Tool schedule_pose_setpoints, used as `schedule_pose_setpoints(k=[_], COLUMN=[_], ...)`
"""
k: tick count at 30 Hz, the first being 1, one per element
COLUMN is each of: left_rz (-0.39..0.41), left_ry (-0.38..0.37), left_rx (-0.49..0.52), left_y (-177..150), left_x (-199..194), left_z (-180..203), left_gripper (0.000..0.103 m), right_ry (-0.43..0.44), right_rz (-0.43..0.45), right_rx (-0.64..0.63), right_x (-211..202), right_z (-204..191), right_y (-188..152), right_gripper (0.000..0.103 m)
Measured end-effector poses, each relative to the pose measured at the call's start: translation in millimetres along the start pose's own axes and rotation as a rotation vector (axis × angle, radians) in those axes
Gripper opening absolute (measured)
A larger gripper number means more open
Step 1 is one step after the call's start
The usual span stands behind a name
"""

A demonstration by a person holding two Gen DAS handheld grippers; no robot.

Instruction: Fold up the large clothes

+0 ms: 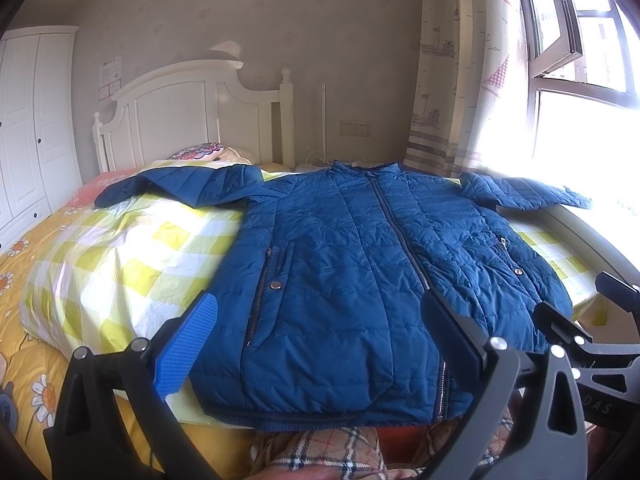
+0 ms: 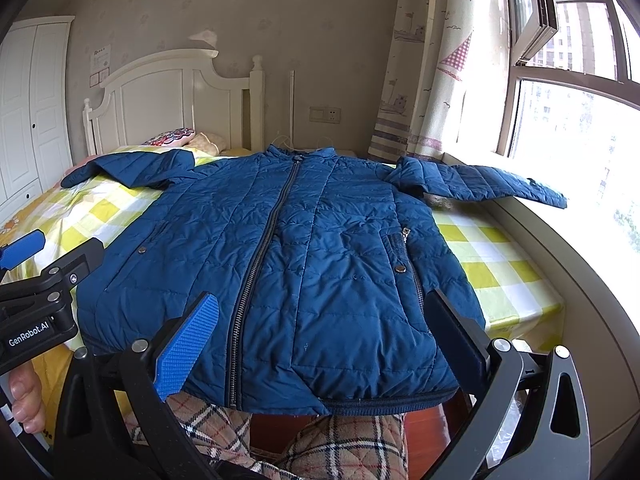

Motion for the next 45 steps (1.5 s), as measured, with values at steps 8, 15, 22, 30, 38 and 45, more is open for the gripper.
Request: schedule_pose_setpoints(k=[8,15,22,30,38,45], left_rz=[-0.004,-0.006,-0.007,-0.010,-0.031,-0.089], left_ry=[0.002,0.001,0.000,-0.001,-0.004,-0.024], left_rx=[0.011,0.015,0.015,0.013,0.009,0.011], left_y=[-3.0,-2.1,-2.5,-3.3,-8.4,-10.5], left_x=[-1.8,-2.4,-2.3,-2.1,1.6,18.5], left_z=[3.4,6.7,6.7,6.8,7.0,7.7], left_gripper=[0.101,0.101,0.101,0.101,0.101,0.101], right_ry=[-0.015,-0.017,-0.017,-0.016,-0.012,-0.010], right_rz=[0.001,0.006,0.006,0.002,-0.012,-0.041], right_rx=[-0.003,0.008,0.008,0.009,0.015,0.018], right_x=[-1.3,-2.9,-2.7,-2.3,2.1,16.7], right_z=[1.7,5.5,5.4,5.5,5.4,10.9], right_y=[-0.8,0.4,0.2,-0.3,-4.1,-6.1], right_gripper=[0.099,0.099,0.099,0.099,0.099,0.099])
Point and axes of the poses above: each gripper's, at about its wrist camera, not at the fingertips, and x roughly the way its jaws point, z to its right, y to its top, the point moved 4 cm from there along x, roughly the way its jaws point, and after that the axes turned 10 degrees about y, right-handed, at the moved point
